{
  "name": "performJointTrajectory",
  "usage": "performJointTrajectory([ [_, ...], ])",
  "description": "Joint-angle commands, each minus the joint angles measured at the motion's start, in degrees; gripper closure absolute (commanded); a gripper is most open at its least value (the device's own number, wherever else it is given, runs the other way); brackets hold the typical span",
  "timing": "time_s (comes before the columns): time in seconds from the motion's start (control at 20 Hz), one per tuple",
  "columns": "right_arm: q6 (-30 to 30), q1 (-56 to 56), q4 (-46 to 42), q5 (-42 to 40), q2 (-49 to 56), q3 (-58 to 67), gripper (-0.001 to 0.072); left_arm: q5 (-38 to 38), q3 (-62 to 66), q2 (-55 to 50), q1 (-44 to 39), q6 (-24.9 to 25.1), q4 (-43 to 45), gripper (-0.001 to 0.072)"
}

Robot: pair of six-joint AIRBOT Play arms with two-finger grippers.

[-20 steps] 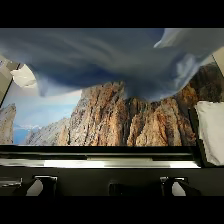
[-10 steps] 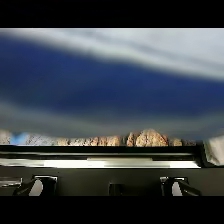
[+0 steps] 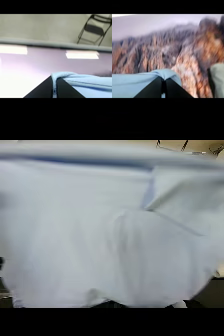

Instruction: Fold the clothes and pants, and hang the long-sleeved shirts on hangers.

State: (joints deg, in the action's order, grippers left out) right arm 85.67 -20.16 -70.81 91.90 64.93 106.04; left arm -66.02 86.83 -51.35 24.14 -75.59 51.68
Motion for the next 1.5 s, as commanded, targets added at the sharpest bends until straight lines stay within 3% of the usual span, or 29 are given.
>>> performJointTrajectory([
  [0.0,1.64,7.67,-1.42,0.28,10.73,-18.36,0.0675,-0.33,-19.71,-9.05,-2.89,2.10,0.33,0.0687],
  [0.15,8.44,11.67,-1.68,-17.46,20.22,-24.55,0.0674,5.55,-24.61,-21.35,-5.01,2.08,0.11,0.0687],
  [0.45,9.51,11.78,9.62,-50.51,31.19,-20.61,0.0674,15.93,-11.78,-38.95,-5.77,2.12,-5.64,0.0687],
  [0.55,9.44,11.80,12.17,-57.09,32.68,-20.15,0.0674,16.17,-7.04,-42.58,-6.64,2.08,-5.66,0.0687],
  [0.7,9.18,11.85,12.92,-60.35,34.95,-20.15,0.0674,16.46,-3.17,-46.86,-7.93,2.08,-5.68,0.0687],
  [1.0,8.09,11.15,12.48,-49.68,35.32,-19.50,0.0673,10.56,-1.95,-48.30,-7.45,2.29,-5.62,0.0686],
  [1.3,8.50,8.66,2.40,-10.23,26.45,-21.22,0.0672,-23.23,-0.22,-45.66,-1.73,4.33,-1.62,0.0686],
  [1.35,8.92,9.42,1.09,-6.88,26.38,-23.69,0.0672,-25.20,-2.58,-45.66,-1.92,3.21,1.44,0.0687],
  [1.45,12.44,10.60,-0.39,-8.52,26.45,-30.45,0.0673,-25.29,-8.37,-45.72,-2.16,2.86,3.21,0.0687],
])
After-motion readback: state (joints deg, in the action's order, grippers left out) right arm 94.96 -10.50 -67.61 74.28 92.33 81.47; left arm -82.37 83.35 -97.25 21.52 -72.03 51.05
